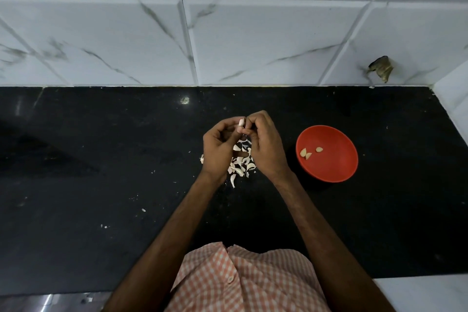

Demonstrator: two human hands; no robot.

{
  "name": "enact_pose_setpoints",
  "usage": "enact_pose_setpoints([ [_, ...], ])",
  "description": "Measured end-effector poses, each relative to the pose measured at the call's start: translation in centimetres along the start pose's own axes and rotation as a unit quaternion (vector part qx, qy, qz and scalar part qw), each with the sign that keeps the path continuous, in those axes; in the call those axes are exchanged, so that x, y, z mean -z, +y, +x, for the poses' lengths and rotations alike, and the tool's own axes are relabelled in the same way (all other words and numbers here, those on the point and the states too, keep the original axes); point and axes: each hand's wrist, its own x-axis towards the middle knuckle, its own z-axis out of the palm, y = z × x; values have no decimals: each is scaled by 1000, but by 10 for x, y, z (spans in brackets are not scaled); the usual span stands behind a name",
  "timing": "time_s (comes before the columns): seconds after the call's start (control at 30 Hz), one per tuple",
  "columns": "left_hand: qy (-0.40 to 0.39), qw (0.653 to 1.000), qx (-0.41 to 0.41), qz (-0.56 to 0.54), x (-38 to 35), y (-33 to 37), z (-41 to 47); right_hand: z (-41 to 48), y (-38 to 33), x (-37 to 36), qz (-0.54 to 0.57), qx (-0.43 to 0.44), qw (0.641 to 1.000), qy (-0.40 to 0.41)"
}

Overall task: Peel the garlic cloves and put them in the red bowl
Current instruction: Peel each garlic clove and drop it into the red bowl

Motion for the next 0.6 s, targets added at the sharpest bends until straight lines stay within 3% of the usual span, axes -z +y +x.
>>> enact_pose_setpoints([
  [0.2,-29,997,55,-37,5,4,-2,2,8,2,-37,5,999,8],
  [0.6,9,989,88,-117,11,8,4,-5,9,3,-49,38,997,-44],
])
